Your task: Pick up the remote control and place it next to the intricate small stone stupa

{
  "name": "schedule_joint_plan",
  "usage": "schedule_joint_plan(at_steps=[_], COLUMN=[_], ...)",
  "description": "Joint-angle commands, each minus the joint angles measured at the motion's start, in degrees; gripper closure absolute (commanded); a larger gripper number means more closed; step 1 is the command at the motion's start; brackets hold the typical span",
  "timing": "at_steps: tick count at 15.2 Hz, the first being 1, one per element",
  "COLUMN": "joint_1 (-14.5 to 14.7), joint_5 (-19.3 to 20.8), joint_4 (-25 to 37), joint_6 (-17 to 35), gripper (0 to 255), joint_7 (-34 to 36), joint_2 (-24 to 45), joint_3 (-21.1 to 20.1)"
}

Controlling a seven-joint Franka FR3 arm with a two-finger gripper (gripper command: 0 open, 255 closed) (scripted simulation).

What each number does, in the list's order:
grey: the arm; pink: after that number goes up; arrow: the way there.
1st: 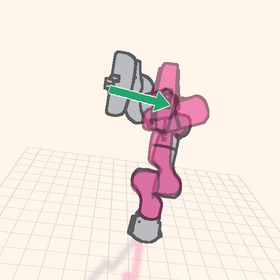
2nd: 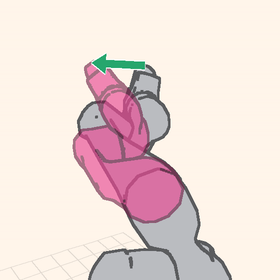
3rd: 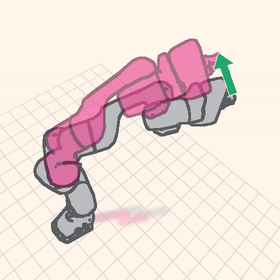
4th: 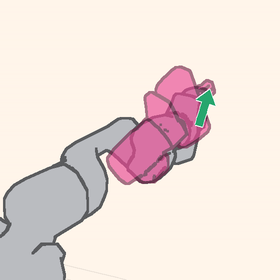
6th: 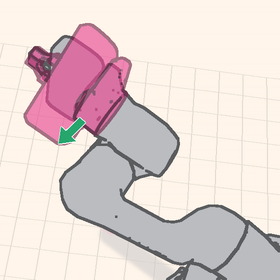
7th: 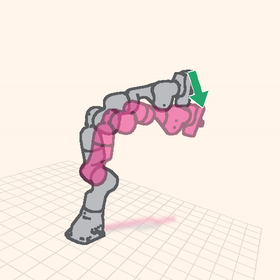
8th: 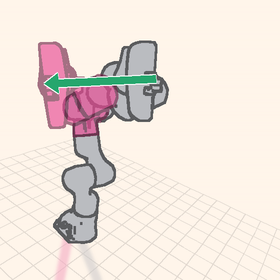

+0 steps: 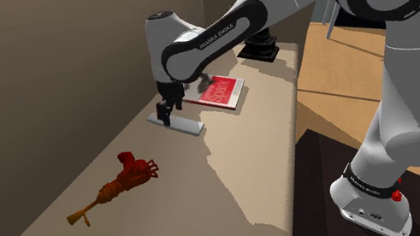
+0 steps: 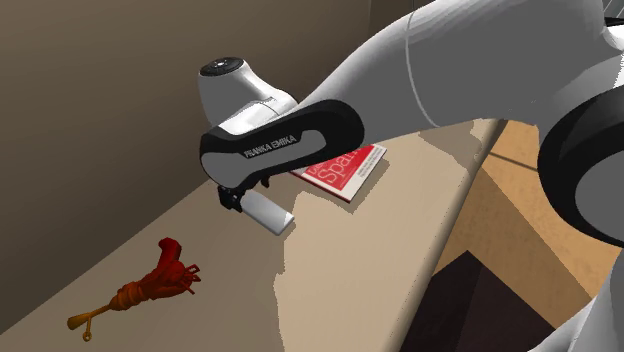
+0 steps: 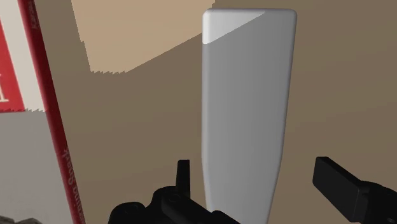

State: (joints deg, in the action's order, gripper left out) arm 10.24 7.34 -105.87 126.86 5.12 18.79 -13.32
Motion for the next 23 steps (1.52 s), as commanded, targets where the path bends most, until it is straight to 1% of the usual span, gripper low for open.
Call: schedule_joint_plan(at_steps=[1,4,12,13,22,23], joint_1=[0.08,0.22,0.22,0.22,0.22,0.18], joint_5=[0.35,0.90,0.90,0.90,0.90,0.75], joint_4=[-0.07,-0.73,-0.73,-0.73,-0.73,-0.50], joint_6=[1.13,3.31,3.30,3.30,3.31,2.68], gripper=[0,0,0,255,255,255], joint_7=[0.16,0.51,0.50,0.50,0.51,0.39], joint_2=[1.06,2.62,2.61,2.61,2.62,2.21], joint_3=[0.15,0.40,0.40,0.40,0.40,0.33])
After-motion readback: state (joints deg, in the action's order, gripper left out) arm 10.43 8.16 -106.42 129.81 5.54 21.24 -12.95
